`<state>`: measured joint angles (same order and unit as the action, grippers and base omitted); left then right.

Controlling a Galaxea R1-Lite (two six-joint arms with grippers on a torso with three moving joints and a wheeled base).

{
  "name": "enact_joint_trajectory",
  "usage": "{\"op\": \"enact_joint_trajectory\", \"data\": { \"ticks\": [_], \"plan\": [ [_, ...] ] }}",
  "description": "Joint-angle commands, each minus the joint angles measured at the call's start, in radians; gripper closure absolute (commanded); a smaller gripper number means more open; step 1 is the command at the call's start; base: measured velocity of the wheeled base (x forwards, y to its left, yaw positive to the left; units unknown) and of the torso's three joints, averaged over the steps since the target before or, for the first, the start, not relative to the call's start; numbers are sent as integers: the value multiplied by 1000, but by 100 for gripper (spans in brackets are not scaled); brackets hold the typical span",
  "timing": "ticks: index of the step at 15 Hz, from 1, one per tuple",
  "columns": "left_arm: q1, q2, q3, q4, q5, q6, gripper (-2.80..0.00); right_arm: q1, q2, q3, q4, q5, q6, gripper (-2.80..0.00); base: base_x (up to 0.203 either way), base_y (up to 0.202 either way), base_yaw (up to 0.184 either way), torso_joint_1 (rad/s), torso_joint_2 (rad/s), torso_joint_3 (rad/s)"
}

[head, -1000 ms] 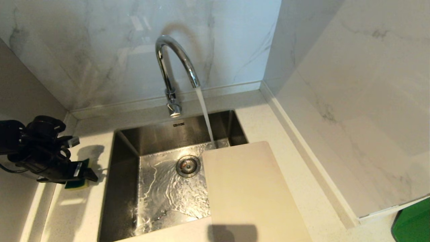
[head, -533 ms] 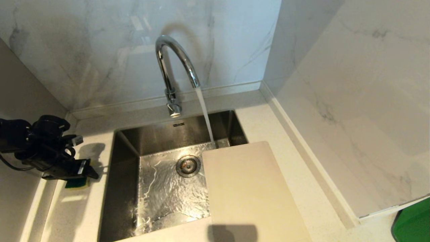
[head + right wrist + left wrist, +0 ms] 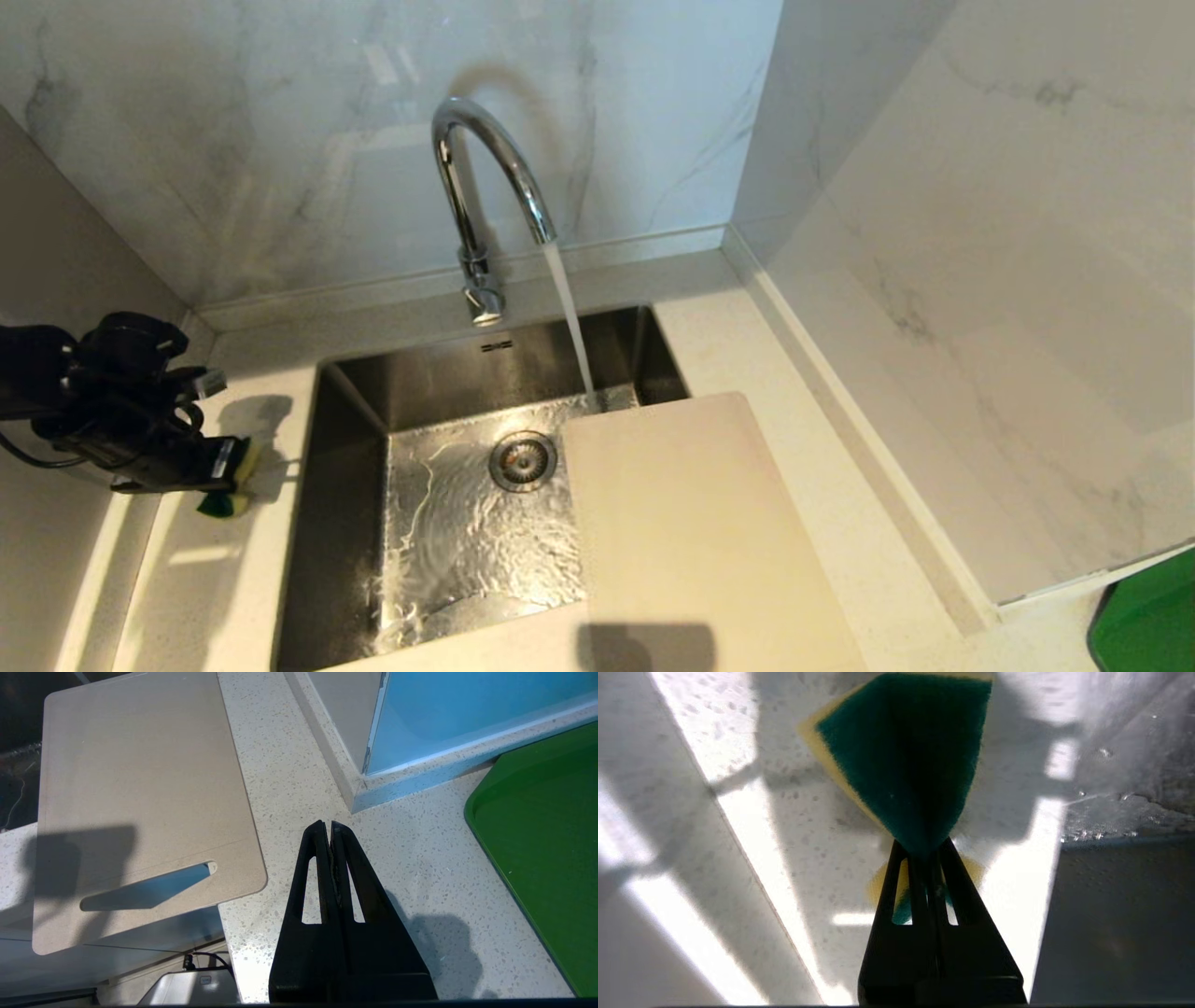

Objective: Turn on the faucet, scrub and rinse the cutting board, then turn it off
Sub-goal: Pick up the cleaning cloth, then pick up the cutting board

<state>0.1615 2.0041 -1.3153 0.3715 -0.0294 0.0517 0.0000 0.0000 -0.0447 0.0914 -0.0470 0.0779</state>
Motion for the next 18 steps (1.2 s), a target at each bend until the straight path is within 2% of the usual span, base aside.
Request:
{"op": "enact_joint_trajectory", "data": {
  "ticks": [1, 3, 7, 11, 14, 18],
  "plan": [
    [-5, -68, 1, 22, -15, 19, 0, 0, 0, 0, 1, -1, 0, 0, 0, 0, 0, 0, 0, 0],
    [-12, -99, 8, 43, -38, 41, 0, 0, 0, 0, 1, -1, 0, 0, 0, 0, 0, 0, 0, 0],
    [-66, -204, 20, 86, -52, 43, 0, 0, 0, 0, 1, -1, 0, 0, 0, 0, 0, 0, 0, 0],
    [-138, -339, 44, 100, -126, 48, 0, 0, 1, 0, 1, -1, 0, 0, 0, 0, 0, 0, 0, 0],
    [-188, -443, 70, 100, -128, 49, 0, 0, 0, 0, 1, -1, 0, 0, 0, 0, 0, 0, 0, 0],
    [-222, -659, 175, 96, -128, 47, 0, 0, 0, 0, 1, -1, 0, 0, 0, 0, 0, 0, 0, 0]
  ]
}}
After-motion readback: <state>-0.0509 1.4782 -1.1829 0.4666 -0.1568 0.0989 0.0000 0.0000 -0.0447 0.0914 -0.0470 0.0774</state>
